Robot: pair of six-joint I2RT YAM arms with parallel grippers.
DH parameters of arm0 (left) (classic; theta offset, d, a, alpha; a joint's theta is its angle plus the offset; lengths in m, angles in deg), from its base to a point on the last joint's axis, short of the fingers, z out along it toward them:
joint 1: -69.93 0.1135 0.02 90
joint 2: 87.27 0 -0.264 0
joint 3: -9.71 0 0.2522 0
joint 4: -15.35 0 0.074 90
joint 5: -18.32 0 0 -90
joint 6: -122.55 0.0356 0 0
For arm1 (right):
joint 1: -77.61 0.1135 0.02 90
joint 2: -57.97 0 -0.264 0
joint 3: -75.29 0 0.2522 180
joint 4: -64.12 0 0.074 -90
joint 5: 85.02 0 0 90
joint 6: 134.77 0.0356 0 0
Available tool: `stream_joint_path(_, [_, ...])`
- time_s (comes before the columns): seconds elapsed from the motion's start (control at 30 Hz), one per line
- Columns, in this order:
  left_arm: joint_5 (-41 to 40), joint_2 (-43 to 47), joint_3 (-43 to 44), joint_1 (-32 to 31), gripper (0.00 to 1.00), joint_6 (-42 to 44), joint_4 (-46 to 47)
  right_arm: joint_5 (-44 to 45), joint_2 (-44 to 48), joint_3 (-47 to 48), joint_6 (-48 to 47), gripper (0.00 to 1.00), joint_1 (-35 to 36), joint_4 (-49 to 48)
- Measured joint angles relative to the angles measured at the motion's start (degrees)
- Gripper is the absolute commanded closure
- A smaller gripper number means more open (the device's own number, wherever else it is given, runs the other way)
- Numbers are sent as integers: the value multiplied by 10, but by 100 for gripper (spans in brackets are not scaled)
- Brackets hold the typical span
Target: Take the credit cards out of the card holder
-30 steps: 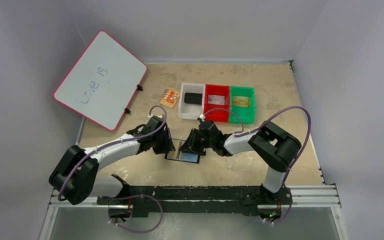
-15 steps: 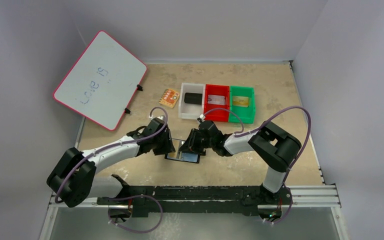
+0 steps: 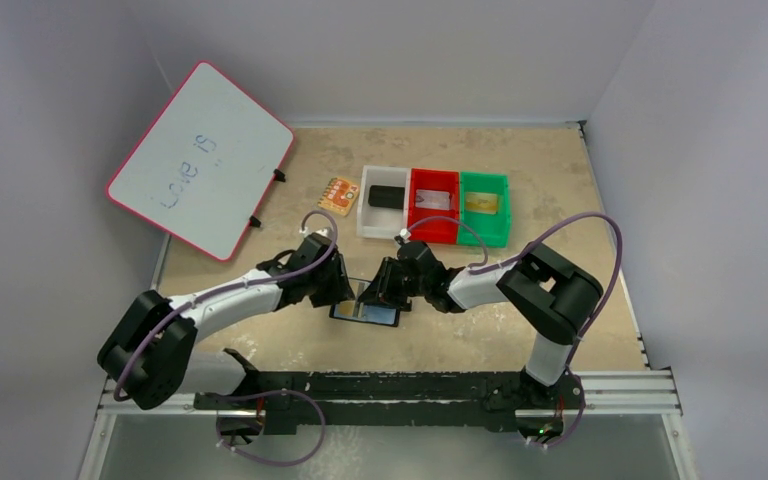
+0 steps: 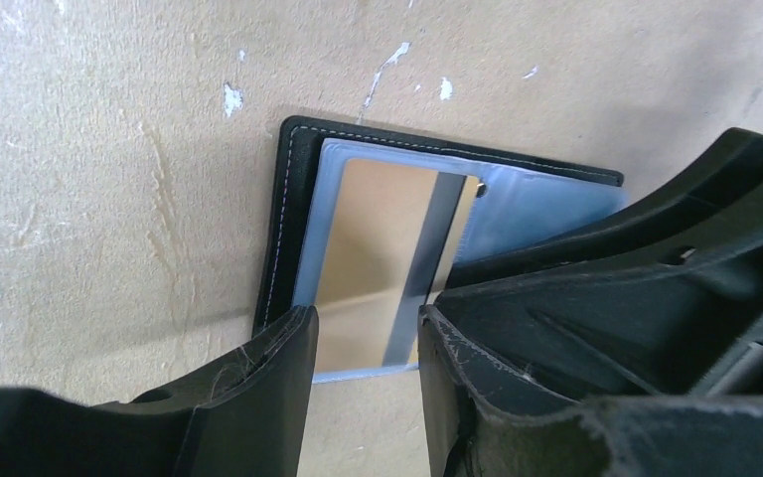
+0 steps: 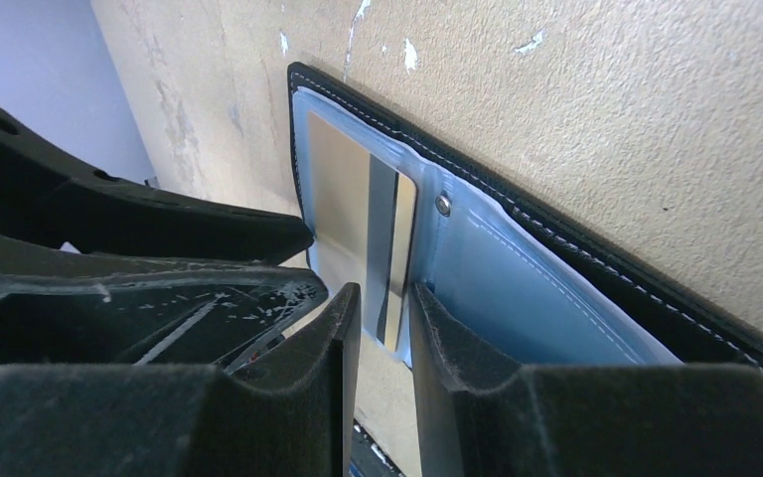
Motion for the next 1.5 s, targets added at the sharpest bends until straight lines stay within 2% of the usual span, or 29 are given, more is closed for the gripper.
stream_joint_path(0.37, [-1,-15,-10,-7,59,0,13,0,0,0,1,71,0,0])
stream_joint_path(0.47, [-7,-16,-10,-12,59,0,16,0,0,0,3,75,0,-2])
stream_joint_path(0.57, [-11,-17,-10,-16,59,0,17,0,0,-1,7,84,0,-3])
stream_joint_path(0.67, [-16,-17,-11,-21,60,0,19,1,0,-9,12,87,-1,-8])
stream_joint_path(0.93, [-18,-18,-13,-26,62,-2,28,-1,7,-44,23,78,-1,-66])
stream_joint_path(1.27, [-17,-20,-14,-26,64,-2,30,-3,-2,-64,37,100,-6,-113])
stream_joint_path(1.5, [-18,-20,-14,-27,64,-2,32,4,11,-76,44,100,-6,-112])
